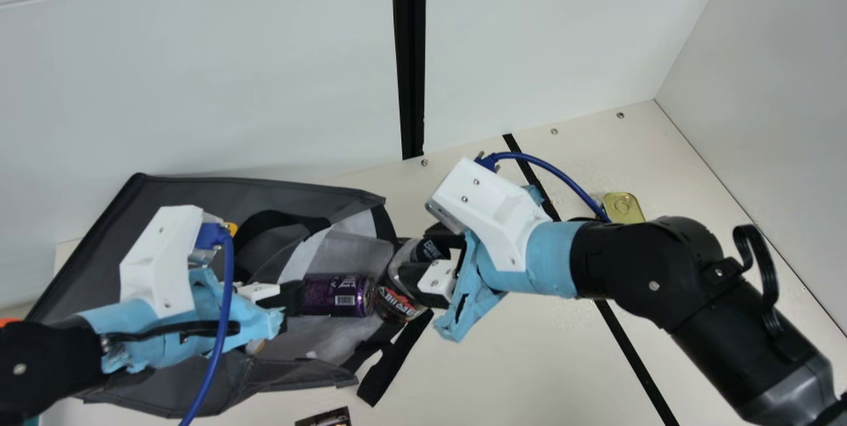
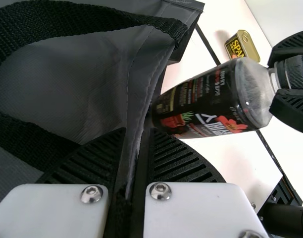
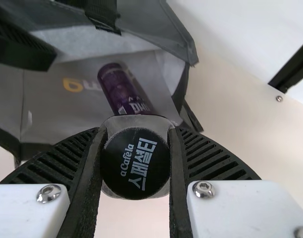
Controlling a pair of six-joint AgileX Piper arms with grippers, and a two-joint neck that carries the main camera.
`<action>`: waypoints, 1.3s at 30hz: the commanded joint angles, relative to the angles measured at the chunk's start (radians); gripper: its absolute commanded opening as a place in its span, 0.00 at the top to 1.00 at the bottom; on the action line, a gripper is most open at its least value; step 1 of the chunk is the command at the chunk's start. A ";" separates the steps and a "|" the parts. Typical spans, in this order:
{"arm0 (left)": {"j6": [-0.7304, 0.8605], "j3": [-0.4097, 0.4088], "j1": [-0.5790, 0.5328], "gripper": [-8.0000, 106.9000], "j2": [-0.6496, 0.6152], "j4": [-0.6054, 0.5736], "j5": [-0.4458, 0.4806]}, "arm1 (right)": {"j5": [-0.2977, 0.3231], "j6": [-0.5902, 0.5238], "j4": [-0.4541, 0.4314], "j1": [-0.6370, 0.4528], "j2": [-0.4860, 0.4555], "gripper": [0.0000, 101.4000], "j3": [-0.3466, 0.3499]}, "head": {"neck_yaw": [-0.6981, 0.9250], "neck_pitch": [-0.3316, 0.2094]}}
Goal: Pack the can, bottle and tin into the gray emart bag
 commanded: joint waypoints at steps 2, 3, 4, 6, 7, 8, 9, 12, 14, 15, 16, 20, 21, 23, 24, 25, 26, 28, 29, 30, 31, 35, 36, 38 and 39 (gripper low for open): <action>0.000 0.000 0.000 0.84 0.000 0.000 0.000 | -0.043 -0.011 0.033 0.009 0.002 1.00 0.013 | -0.002 -0.023; 0.000 0.000 0.000 0.84 0.000 0.000 0.000 | -0.055 -0.014 0.044 0.014 0.003 1.00 0.018 | -0.002 -0.023; 0.000 0.000 0.000 0.84 0.000 0.000 0.000 | -0.068 -0.018 0.055 0.018 0.004 1.00 0.023 | -0.002 -0.023; 0.000 0.000 0.000 0.84 0.000 0.000 0.000 | -0.092 -0.026 0.079 0.026 0.007 1.00 0.032 | -0.002 -0.023; 0.000 0.000 0.000 0.84 0.000 0.000 0.000 | -0.104 -0.031 0.090 0.031 0.009 1.00 0.037 | -0.002 -0.023; 0.000 0.000 0.000 0.84 0.000 0.000 0.000 | -0.116 -0.035 0.102 0.035 0.010 1.00 0.040 | -0.002 -0.023; 0.000 0.000 0.000 0.84 0.000 0.000 0.000 | -0.127 -0.041 0.114 0.040 0.012 1.00 0.044 | -0.002 -0.023; 0.000 0.000 0.000 0.84 0.000 0.000 0.000 | -0.159 -0.058 0.148 0.053 0.017 1.00 0.054 | -0.002 -0.023; 0.000 0.000 0.000 0.84 0.000 0.000 0.000 | -0.179 -0.072 0.171 0.061 0.020 1.00 0.060 | -0.002 -0.023; 0.000 0.000 0.000 0.84 0.000 0.000 0.000 | -0.188 -0.078 0.182 0.066 0.022 1.00 0.062 | -0.002 -0.023; 0.000 0.000 0.000 0.84 0.000 0.000 0.000 | -0.198 -0.085 0.194 0.069 0.025 1.00 0.065 | -0.002 -0.023; 0.000 0.000 0.000 0.84 0.000 0.000 0.000 | -0.237 -0.114 0.239 0.086 0.035 1.00 0.078 | -0.002 -0.023; 0.000 0.000 0.000 0.84 0.000 0.000 0.000 | -0.246 -0.122 0.251 0.089 0.039 1.00 0.081 | -0.002 -0.023; 0.000 0.000 0.000 0.84 0.000 0.000 0.000 | -0.265 -0.139 0.276 0.095 0.045 1.00 0.089 | -0.002 -0.023; 0.000 0.000 0.000 0.84 0.000 0.000 0.000 | -0.273 -0.147 0.288 0.098 0.048 1.00 0.093 | -0.002 -0.023; 0.000 0.000 0.000 0.84 0.000 0.000 0.000 | -0.281 -0.156 0.302 0.100 0.052 1.00 0.096 | -0.002 -0.023; 0.000 0.000 0.000 0.84 0.000 0.000 0.000 | -0.289 -0.164 0.315 0.103 0.056 1.00 0.100 | -0.002 -0.023; 0.000 0.000 0.000 0.84 0.000 0.000 0.000 | -0.305 -0.179 0.341 0.110 0.063 1.00 0.107 | -0.002 -0.023; 0.000 0.000 0.000 0.84 0.000 0.000 0.000 | -0.313 -0.188 0.354 0.114 0.067 1.00 0.111 | -0.002 -0.023; 0.000 0.000 0.000 0.84 0.000 0.000 0.000 | -0.320 -0.196 0.368 0.116 0.071 1.00 0.114 | -0.002 -0.023; 0.000 0.000 0.000 0.84 0.000 0.000 0.000 | -0.326 -0.205 0.382 0.119 0.075 1.00 0.117 | -0.002 -0.023; 0.000 0.000 0.000 0.84 0.000 0.000 0.000 | -0.348 -0.239 0.438 0.130 0.093 1.00 0.126 | -0.002 -0.023; 0.000 0.000 0.000 0.84 0.000 0.000 0.000 | -0.353 -0.249 0.452 0.133 0.097 1.00 0.128 | -0.002 -0.023; 0.000 0.000 0.000 0.84 0.000 0.000 0.000 | -0.362 -0.266 0.479 0.138 0.107 1.00 0.131 | -0.002 -0.023; 0.000 0.000 0.000 0.84 0.000 0.000 0.000 | -0.367 -0.276 0.493 0.141 0.112 1.00 0.132 | -0.002 -0.023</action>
